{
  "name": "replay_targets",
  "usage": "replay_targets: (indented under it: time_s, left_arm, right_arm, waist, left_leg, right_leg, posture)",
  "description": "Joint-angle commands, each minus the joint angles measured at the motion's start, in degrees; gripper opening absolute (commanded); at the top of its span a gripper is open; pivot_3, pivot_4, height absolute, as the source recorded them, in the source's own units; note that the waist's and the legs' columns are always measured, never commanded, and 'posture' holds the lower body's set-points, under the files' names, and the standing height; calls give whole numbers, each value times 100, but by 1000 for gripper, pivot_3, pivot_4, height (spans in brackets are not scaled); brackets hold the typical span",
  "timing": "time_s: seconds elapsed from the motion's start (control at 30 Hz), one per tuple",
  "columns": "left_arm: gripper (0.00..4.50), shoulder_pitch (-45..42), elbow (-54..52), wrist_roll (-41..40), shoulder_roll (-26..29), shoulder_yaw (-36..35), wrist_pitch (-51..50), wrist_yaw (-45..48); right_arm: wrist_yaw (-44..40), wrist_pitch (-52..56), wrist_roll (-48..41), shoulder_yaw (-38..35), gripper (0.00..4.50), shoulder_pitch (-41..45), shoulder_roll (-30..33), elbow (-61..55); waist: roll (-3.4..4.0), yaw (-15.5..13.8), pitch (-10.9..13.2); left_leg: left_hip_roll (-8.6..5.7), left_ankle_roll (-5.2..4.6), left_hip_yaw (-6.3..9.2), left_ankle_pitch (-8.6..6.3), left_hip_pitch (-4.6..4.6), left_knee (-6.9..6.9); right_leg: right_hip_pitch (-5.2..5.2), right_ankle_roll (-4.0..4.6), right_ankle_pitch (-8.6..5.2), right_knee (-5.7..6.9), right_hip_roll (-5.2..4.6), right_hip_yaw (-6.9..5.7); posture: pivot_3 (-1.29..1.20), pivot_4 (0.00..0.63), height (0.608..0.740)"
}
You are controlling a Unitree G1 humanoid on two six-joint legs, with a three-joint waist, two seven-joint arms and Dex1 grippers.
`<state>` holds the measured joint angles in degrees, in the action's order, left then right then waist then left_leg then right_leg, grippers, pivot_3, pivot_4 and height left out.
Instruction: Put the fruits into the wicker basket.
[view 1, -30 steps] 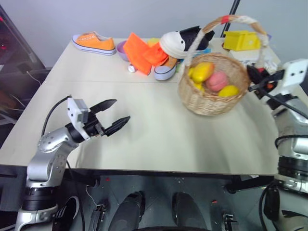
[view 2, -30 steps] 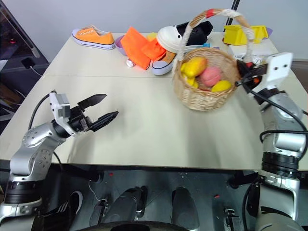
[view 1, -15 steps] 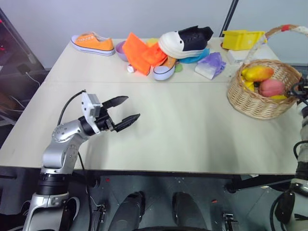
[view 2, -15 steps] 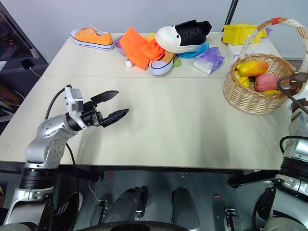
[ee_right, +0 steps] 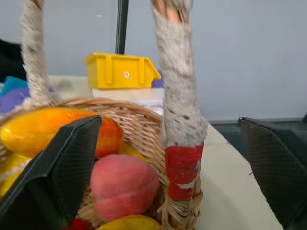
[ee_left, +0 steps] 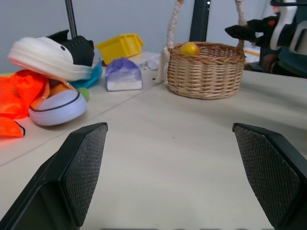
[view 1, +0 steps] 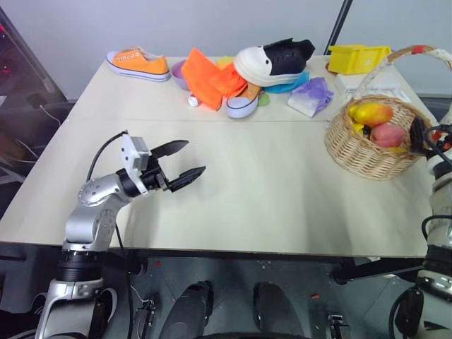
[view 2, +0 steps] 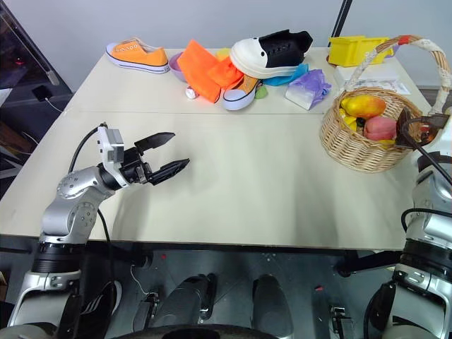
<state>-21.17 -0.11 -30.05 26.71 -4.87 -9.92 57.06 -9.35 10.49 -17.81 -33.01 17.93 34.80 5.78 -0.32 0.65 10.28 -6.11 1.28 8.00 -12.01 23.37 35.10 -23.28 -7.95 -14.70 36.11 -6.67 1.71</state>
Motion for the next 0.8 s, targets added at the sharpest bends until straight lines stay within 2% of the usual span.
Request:
replay_targets:
  time_s: [0.03, 0.23, 0.37, 0.6, 0.8]
  left_arm:
    - [4500, -76, -2, 27, -16, 14, 111, 60]
    - [4500, -25, 131, 72, -54, -3, 196, 63]
    - [4500, 44, 290, 144, -146, -104, 286, -172]
    - [4500, -150, 739, 382, -238, -271, 449, -743]
    - [4500, -524, 1417, 704, -137, -431, 688, -1206]
  right_arm:
    - [199, 223, -223, -212, 4489, -477, -262, -1160]
    - [536, 285, -531, -64, 4489, -1291, -1110, -3115]
    - [196, -125, -277, 479, 4489, -1822, -1379, -3717]
    - [-1647, -520, -473, 1857, 4489, -1752, -973, -3257]
    - [-2755, -447, -538, 2433, 4489, -1279, -571, -2547]
  waist:
    - [0, -2, 0]
    - [6, 16, -3]
    - [5, 1, -4]
    - [4, 11, -3]
    - [1, -3, -2]
  left_leg:
    - [1, 0, 3, 0, 0, 0]
    - [0, 0, 2, 0, -1, 2]
    - [0, 0, 4, 0, -3, 3]
    - [1, 0, 3, 0, -7, 4]
    - [0, 0, 6, 0, -5, 6]
  right_leg:
    - [-1, 0, 0, 0, 0, -1]
    - [-3, -1, 0, 3, 0, 2]
    - [1, -1, -1, 2, 1, 1]
    - [5, -1, -1, 2, 3, 0]
    - [8, -2, -1, -1, 3, -5]
  posture:
    - [0, 150, 740]
    - [0, 150, 740]
    - [0, 150, 740]
    - [0, 150, 740]
    - [0, 150, 740]
